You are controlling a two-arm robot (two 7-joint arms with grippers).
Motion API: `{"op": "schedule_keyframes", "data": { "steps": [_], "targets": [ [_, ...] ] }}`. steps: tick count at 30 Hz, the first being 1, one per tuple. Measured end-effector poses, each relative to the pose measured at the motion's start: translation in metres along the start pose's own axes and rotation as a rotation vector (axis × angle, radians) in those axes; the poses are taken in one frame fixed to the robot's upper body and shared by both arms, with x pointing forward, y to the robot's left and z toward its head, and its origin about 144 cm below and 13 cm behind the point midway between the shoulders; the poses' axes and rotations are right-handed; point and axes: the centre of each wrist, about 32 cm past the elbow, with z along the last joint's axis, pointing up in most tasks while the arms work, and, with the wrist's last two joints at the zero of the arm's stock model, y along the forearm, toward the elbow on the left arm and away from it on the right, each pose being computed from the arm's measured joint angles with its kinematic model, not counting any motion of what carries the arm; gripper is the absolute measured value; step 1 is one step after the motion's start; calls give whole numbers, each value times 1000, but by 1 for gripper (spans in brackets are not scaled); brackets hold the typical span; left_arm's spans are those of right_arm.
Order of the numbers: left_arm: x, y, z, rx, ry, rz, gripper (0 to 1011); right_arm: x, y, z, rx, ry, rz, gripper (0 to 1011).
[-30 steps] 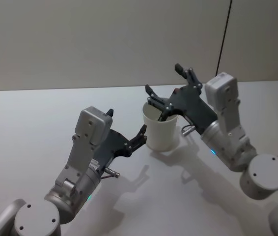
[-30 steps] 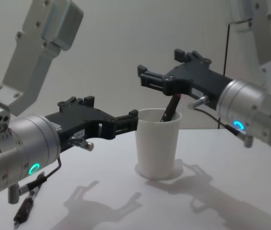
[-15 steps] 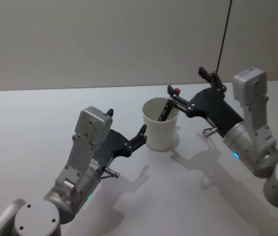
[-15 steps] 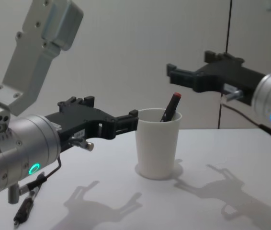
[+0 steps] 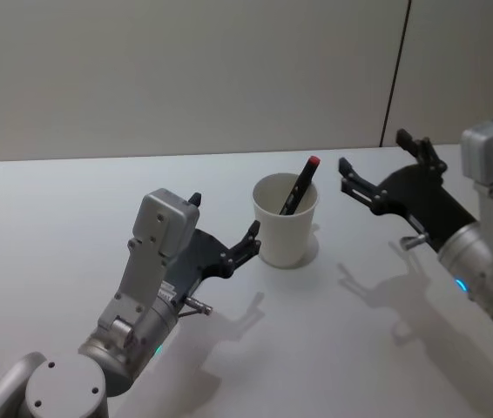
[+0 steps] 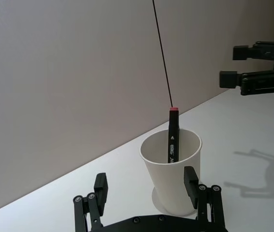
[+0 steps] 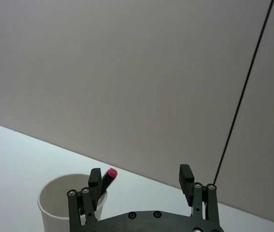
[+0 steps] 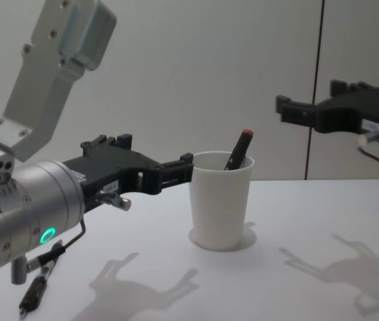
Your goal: Place the pen into the pen holder.
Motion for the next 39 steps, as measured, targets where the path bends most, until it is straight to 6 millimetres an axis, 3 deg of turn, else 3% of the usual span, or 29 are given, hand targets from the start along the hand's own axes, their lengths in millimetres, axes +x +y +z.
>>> {"op": "schedule_keyframes", "data": {
  "steps": [17,39],
  "targets": [
    [0,0,0,0,0,0,1000,10,-34,2,-108,34,-62,1001],
    [0,0,0,0,0,0,1000,12,-54,3,-167,63,-94,1001]
  ]
}}
